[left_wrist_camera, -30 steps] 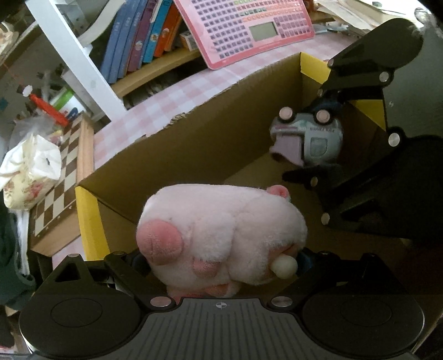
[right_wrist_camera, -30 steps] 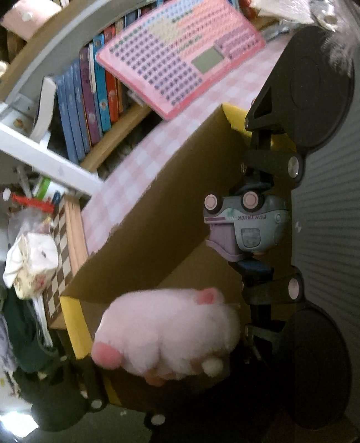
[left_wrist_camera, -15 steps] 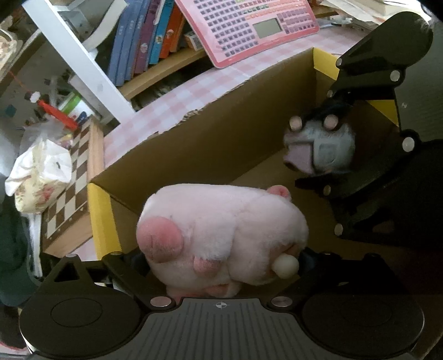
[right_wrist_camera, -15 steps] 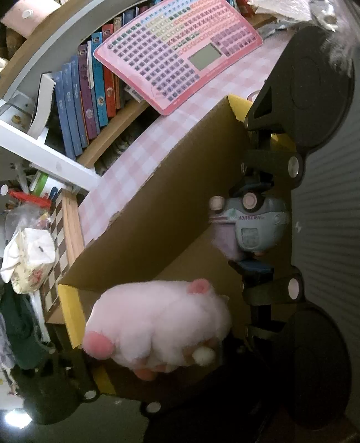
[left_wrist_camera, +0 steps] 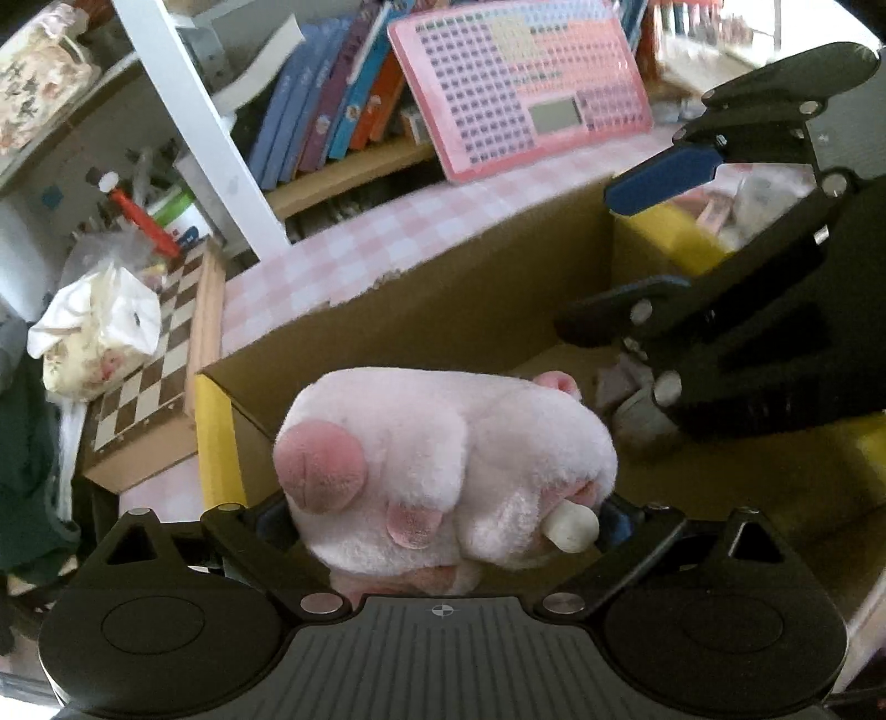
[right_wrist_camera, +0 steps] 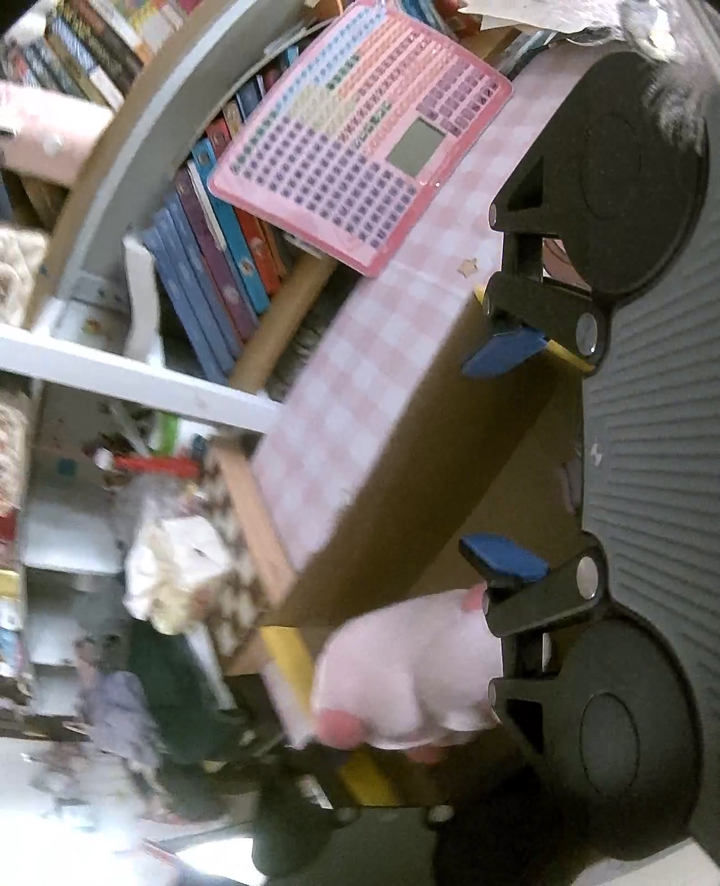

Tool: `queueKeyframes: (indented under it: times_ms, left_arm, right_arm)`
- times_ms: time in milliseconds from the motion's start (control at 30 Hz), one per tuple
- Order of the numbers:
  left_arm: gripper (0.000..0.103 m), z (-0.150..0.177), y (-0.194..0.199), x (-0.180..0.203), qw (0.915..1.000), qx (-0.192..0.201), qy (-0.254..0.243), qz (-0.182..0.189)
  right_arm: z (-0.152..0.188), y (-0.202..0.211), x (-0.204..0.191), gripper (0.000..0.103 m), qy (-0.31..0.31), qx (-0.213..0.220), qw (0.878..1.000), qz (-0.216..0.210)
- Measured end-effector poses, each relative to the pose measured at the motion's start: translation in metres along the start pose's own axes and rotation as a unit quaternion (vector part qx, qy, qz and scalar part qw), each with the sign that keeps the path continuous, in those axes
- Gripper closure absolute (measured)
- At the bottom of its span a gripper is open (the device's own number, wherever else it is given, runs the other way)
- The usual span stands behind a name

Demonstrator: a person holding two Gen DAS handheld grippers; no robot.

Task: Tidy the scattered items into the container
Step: 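Lower the pig and car into the box and open both tools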

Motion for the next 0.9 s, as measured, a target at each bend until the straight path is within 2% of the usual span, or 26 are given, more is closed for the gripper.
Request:
queueKeyframes:
  times_ms: [67,267,467,567,700,900]
  left_arm:
    - [0.003,-0.003,0.010,0.004,0.9999,0.015,-0.001,-0.002]
    - [0.002,-0.009,0.042,0.008,0.9980,0.061,0.014,-0.004]
    - [0.000,-0.016,0.077,0.003,0.9922,0.122,0.024,-0.009]
    - [0.000,-0.018,0.089,0.001,0.9895,0.136,0.030,-0.038]
    - [0.000,-0.001,0.112,0.014,0.9864,0.159,0.033,-0.025]
    - [0.000,0.036,0.142,0.032,0.9850,0.164,0.036,-0.040]
  right_arm:
    - [-0.002,0.011,0.003,0.034,-0.018,0.012,1.000,-0.004]
    - [0.002,0.045,0.005,0.029,-0.060,0.040,0.997,0.001]
    - [0.003,0.070,0.002,0.024,-0.095,0.062,0.993,0.017]
    - [0.005,0.081,0.000,0.023,-0.097,0.070,0.992,0.036]
    - [0.014,0.101,-0.006,0.023,-0.120,0.077,0.989,0.039]
    - [0.034,0.135,-0.024,0.022,-0.125,0.084,0.987,0.053]
Point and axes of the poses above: each gripper's, at about its wrist camera, not at the fingertips, and y roughly against the way its jaws point, x to its right, z to its underside, the point moved 10 cm from there along -y, roughly the way its jaws point, and after that the axes turned 1 degree about -x, right-handed, at the moved point
